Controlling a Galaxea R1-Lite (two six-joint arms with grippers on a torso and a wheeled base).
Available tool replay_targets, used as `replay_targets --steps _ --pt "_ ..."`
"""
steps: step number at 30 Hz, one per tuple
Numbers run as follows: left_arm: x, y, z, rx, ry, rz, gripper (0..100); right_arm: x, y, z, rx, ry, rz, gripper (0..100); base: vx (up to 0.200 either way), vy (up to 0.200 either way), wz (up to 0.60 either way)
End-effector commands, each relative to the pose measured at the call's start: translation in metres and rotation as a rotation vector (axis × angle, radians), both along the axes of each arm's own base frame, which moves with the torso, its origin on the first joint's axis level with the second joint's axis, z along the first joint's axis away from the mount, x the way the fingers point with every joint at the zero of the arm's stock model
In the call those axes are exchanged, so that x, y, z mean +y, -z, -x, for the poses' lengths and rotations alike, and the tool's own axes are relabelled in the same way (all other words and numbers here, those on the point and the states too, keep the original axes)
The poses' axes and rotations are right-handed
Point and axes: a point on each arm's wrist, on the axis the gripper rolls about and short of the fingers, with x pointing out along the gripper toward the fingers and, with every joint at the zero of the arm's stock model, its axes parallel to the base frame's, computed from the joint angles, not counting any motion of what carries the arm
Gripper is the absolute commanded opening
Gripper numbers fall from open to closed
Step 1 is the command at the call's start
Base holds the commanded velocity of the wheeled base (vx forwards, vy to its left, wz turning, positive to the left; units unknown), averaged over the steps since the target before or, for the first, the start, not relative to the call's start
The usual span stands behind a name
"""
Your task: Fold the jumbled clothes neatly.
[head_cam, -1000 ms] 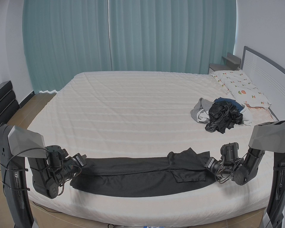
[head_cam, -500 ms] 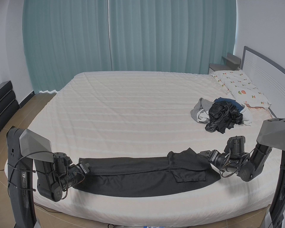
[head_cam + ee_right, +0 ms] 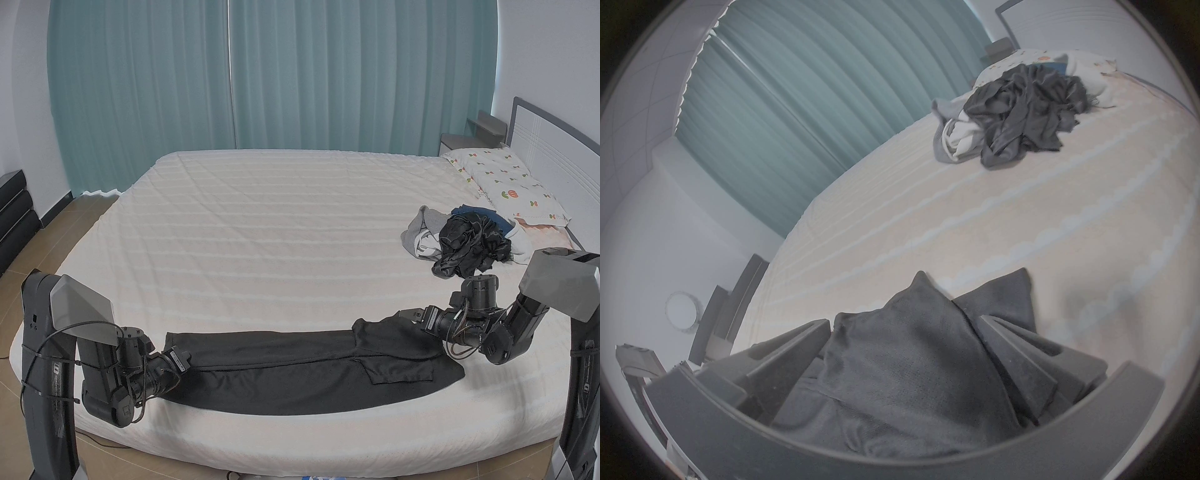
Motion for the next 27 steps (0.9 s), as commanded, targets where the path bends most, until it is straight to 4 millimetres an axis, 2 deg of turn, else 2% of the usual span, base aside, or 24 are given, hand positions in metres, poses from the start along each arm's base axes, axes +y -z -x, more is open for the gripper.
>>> replay_targets --steps 1,12,13,18,27 --pt "0.0 0.003 0.0 0.004 0.001 0.0 0 0.003 0.024 -0.009 0.035 -0.029 0.004 100 0.0 0.0 0.0" --pt "0.0 0.003 0.0 0.002 0.001 0.0 0 -0.001 0.031 -0.009 0.058 -0.045 0.043 100 0.0 0.0 0.0" --pt "0.0 0.003 0.0 0.002 0.001 0.0 0 -0.002 0.032 -0.009 0.059 -0.043 0.045 0 0.0 0.0 0.0" --pt "0.0 0.004 0.0 0.006 0.001 0.0 0 -0.006 0.029 -0.006 0.054 -0.036 0.047 0 0.0 0.0 0.0" --pt "0.0 0.004 0.0 0.007 0.001 0.0 0 -0.022 0.02 0.014 0.046 -0.007 0.024 0 0.0 0.0 0.0"
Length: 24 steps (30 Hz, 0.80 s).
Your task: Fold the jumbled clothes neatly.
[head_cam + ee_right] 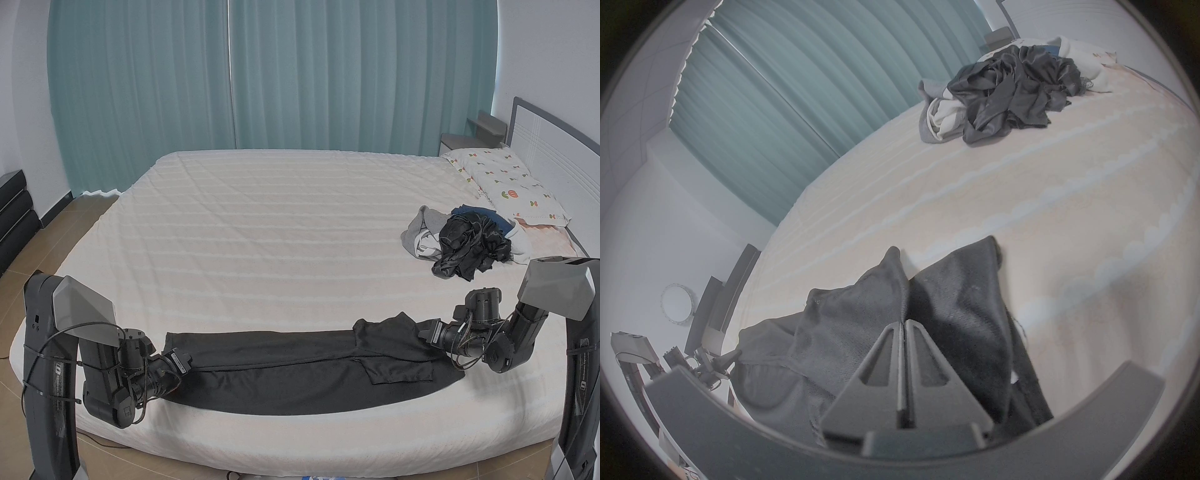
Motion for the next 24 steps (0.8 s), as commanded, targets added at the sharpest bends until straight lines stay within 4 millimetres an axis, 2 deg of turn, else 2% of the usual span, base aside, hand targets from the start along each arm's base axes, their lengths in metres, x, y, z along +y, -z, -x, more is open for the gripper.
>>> replay_targets --steps 1,24 --pt "0.0 0.0 0.0 -0.005 0.0 0.001 0 -0.007 -0.006 0.008 -0.007 0.011 -0.007 0 0.0 0.0 0.0" --pt "0.0 0.0 0.0 -0.005 0.001 0.0 0 -0.017 -0.004 0.041 -0.014 0.008 0.014 0 0.0 0.0 0.0"
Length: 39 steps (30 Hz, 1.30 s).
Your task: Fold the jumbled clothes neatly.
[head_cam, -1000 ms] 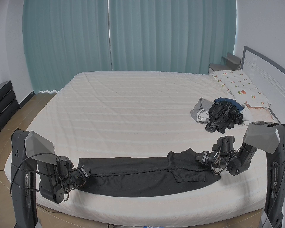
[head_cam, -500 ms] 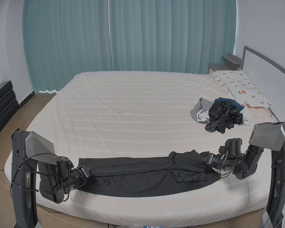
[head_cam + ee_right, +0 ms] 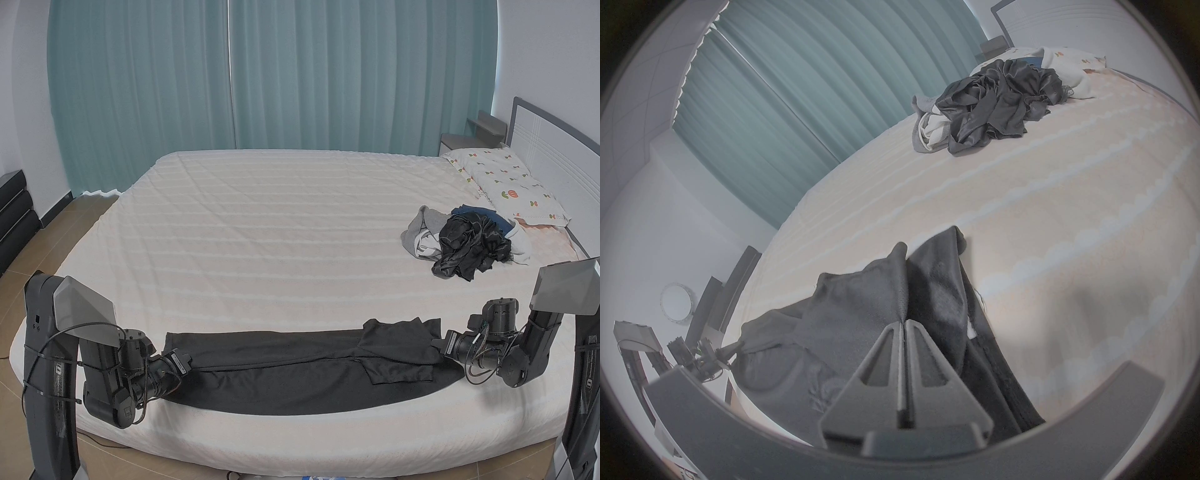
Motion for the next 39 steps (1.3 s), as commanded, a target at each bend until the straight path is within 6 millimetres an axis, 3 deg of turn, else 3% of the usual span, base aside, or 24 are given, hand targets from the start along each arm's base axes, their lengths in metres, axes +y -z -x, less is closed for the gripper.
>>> replay_targets --steps 1,6,7,17,24,30,36,39 --pt "0.0 -0.001 0.0 -0.008 0.0 0.001 0 0.0 0.001 0.007 0.017 -0.01 0.015 0 0.0 0.0 0.0" --pt "0.0 -0.003 -0.001 -0.014 -0.001 0.004 0 0.0 0.007 0.012 0.034 -0.028 0.04 0 0.0 0.0 0.0" --pt "0.001 -0.003 -0.001 -0.015 -0.003 0.004 0 0.0 0.007 0.012 0.035 -0.031 0.041 100 0.0 0.0 0.0" --pt "0.019 -0.034 -0.015 -0.132 -0.085 0.055 0 -0.014 -0.024 0.003 -0.06 0.032 -0.015 100 0.0 0.0 0.0" --pt "0.045 -0.038 -0.034 -0.111 -0.16 0.055 0 -0.023 -0.019 -0.013 -0.051 0.097 -0.078 100 0.0 0.0 0.0" --pt "0.045 -0.037 -0.044 -0.067 -0.168 0.091 0 -0.022 -0.014 -0.017 -0.034 0.113 -0.11 100 0.0 0.0 0.0" --pt "0.048 -0.04 -0.073 0.05 -0.189 0.146 0 -0.025 -0.003 -0.028 0.016 0.104 -0.167 100 0.0 0.0 0.0" --pt "0.051 -0.038 -0.073 0.089 -0.191 0.149 0 -0.029 -0.003 -0.029 0.029 0.105 -0.179 100 0.0 0.0 0.0"
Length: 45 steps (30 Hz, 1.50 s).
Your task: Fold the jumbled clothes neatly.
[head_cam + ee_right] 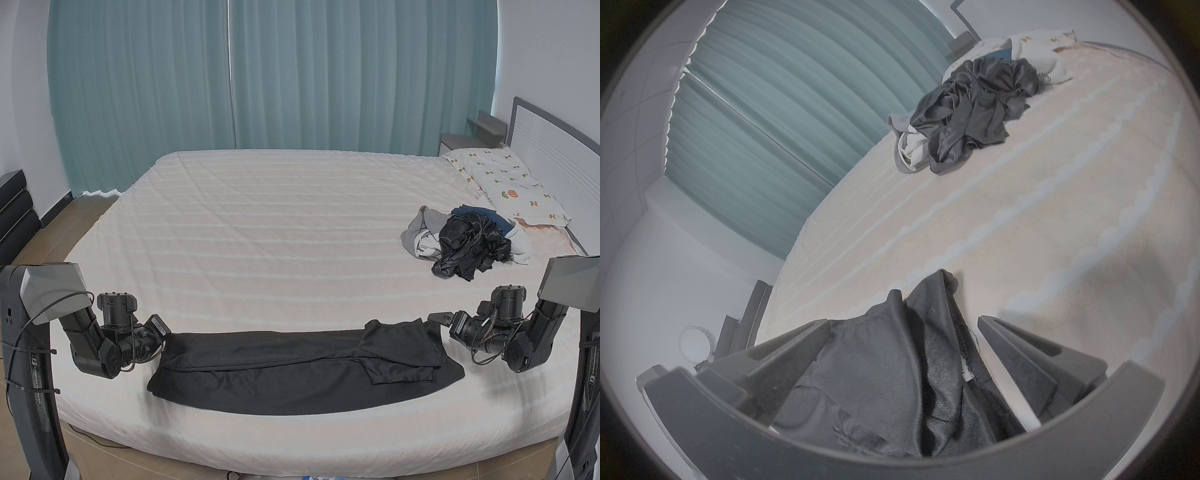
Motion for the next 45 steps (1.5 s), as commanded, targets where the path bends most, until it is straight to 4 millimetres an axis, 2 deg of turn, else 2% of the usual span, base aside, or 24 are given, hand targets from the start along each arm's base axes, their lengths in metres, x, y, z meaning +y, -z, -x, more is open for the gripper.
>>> replay_targets --steps 1,8,9,14,21,25,38,39,45 --pt "0.005 -0.01 -0.016 -0.016 -0.011 0.023 0 -0.006 0.009 -0.006 0.031 0.0 -0.027 100 0.0 0.0 0.0" --pt "0.006 -0.032 -0.018 0.014 -0.016 0.081 0 -0.005 0.009 -0.007 0.049 0.008 -0.066 100 0.0 0.0 0.0" --pt "0.007 -0.035 -0.016 0.009 -0.017 0.08 100 -0.004 0.009 -0.007 0.049 0.007 -0.066 100 0.0 0.0 0.0" --pt "0.006 -0.038 -0.012 0.008 -0.016 0.078 100 -0.003 0.01 -0.007 0.05 0.005 -0.066 100 0.0 0.0 0.0" --pt "0.004 -0.028 -0.01 0.036 0.026 0.029 100 -0.002 0.012 -0.007 0.054 0.003 -0.066 100 0.0 0.0 0.0" --pt "0.002 -0.015 -0.009 0.064 0.06 -0.008 100 -0.002 0.012 -0.009 0.051 0.003 -0.066 100 0.0 0.0 0.0" --pt "-0.005 -0.002 -0.004 0.094 0.121 -0.065 100 -0.002 0.011 -0.011 0.034 0.01 -0.064 100 0.0 0.0 0.0" --pt "-0.006 -0.002 -0.004 0.094 0.122 -0.068 0 -0.002 0.011 -0.011 0.034 0.01 -0.064 100 0.0 0.0 0.0" --pt "-0.004 -0.001 -0.007 0.1 0.075 -0.103 0 -0.001 0.01 -0.017 0.018 0.01 -0.061 100 0.0 0.0 0.0"
